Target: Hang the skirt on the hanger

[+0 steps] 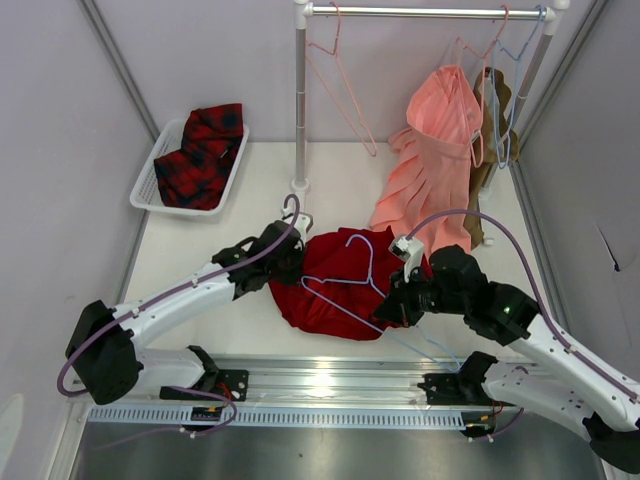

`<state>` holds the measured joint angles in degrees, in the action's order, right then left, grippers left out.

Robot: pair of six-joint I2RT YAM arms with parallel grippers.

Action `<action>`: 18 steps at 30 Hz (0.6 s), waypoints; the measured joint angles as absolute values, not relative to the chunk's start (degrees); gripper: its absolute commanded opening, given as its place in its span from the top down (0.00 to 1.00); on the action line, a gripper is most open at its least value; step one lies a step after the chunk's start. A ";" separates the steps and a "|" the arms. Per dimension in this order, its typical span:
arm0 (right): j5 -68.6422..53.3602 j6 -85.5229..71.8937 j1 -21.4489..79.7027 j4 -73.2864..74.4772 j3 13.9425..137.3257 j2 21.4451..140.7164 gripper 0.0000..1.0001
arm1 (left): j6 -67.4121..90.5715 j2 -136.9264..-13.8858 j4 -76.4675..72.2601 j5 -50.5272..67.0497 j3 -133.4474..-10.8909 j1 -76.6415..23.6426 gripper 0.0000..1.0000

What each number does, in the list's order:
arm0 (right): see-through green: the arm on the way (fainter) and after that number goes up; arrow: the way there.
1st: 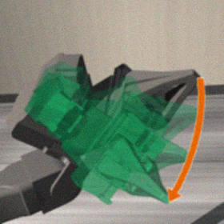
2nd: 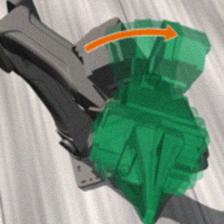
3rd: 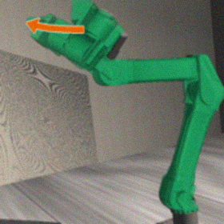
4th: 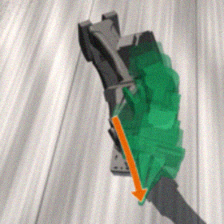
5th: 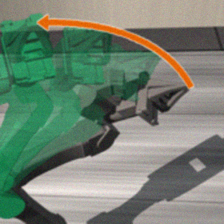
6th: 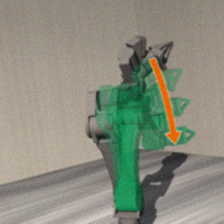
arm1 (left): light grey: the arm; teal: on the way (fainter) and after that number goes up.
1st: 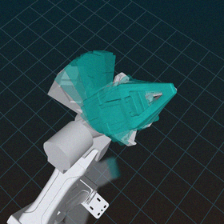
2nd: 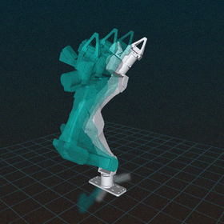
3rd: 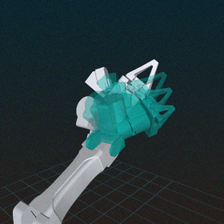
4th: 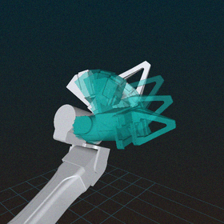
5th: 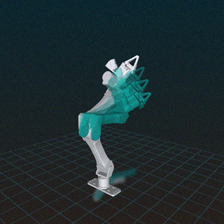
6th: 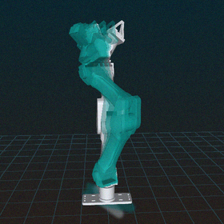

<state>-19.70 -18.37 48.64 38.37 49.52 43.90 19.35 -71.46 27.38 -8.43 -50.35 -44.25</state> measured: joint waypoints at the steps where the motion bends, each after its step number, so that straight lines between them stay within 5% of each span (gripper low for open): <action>1: -19.27 -18.37 48.77 38.39 49.52 44.12 1.00 | 19.46 -71.48 27.44 -8.43 -50.48 -44.25 1.00; 18: -14.37 -18.15 49.28 39.31 49.52 44.91 1.00 | 18.41 -71.50 29.69 -8.91 -51.03 -44.25 1.00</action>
